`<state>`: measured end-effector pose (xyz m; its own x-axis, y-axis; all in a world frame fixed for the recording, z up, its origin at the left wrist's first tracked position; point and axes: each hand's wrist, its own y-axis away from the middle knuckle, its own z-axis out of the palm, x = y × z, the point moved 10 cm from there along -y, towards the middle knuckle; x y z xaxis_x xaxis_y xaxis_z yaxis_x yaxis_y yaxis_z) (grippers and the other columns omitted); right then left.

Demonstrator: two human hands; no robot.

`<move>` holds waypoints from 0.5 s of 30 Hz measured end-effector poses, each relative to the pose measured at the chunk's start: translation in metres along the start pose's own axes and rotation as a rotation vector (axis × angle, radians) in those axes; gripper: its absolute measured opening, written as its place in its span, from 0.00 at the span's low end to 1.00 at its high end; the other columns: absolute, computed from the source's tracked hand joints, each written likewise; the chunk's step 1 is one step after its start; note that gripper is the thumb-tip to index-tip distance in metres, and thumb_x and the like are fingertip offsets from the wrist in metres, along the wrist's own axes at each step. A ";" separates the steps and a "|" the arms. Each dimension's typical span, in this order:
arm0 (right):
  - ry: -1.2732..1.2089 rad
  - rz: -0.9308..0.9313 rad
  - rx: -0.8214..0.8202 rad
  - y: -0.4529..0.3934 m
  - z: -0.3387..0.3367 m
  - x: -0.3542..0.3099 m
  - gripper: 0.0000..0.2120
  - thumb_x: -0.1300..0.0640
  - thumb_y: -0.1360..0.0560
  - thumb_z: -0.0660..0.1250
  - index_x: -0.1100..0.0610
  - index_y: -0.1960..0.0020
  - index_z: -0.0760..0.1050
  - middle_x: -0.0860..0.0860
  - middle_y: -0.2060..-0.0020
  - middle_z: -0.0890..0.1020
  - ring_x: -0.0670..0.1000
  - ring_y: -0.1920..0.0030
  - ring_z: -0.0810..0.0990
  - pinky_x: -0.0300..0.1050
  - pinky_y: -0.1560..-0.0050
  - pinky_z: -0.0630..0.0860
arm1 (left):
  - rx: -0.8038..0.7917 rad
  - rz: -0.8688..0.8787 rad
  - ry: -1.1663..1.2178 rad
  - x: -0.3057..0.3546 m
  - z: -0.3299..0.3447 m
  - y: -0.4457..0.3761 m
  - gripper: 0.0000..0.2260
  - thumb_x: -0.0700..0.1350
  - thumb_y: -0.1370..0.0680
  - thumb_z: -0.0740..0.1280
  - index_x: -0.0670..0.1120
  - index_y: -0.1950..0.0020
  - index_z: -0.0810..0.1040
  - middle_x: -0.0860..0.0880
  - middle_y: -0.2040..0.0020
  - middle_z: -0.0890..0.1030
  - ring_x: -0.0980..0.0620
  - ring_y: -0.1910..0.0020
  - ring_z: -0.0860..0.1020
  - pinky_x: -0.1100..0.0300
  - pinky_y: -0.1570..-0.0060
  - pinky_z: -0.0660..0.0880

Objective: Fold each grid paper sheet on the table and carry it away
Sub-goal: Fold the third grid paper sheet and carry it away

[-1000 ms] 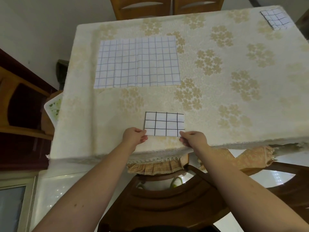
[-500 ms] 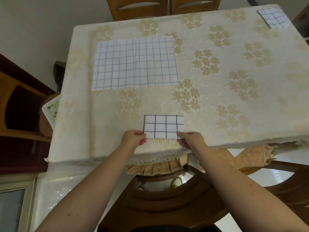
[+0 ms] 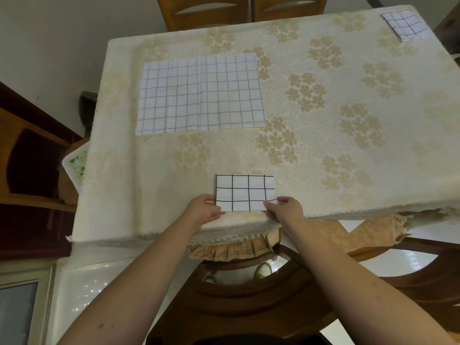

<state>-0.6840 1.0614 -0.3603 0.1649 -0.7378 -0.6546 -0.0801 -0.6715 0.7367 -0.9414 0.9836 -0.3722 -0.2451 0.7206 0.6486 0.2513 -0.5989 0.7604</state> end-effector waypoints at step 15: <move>0.097 0.049 -0.204 0.003 -0.011 0.027 0.15 0.66 0.28 0.73 0.69 0.43 0.77 0.65 0.45 0.81 0.54 0.55 0.81 0.41 0.57 0.82 | 0.047 0.084 -0.033 0.006 0.008 -0.005 0.11 0.42 0.22 0.69 0.39 0.42 0.76 0.43 0.47 0.81 0.50 0.52 0.81 0.66 0.60 0.78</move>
<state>-0.6694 1.0398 -0.3741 0.2606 -0.7526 -0.6048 0.1084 -0.5996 0.7929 -0.9362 0.9940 -0.3722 -0.1907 0.6803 0.7077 0.3138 -0.6409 0.7006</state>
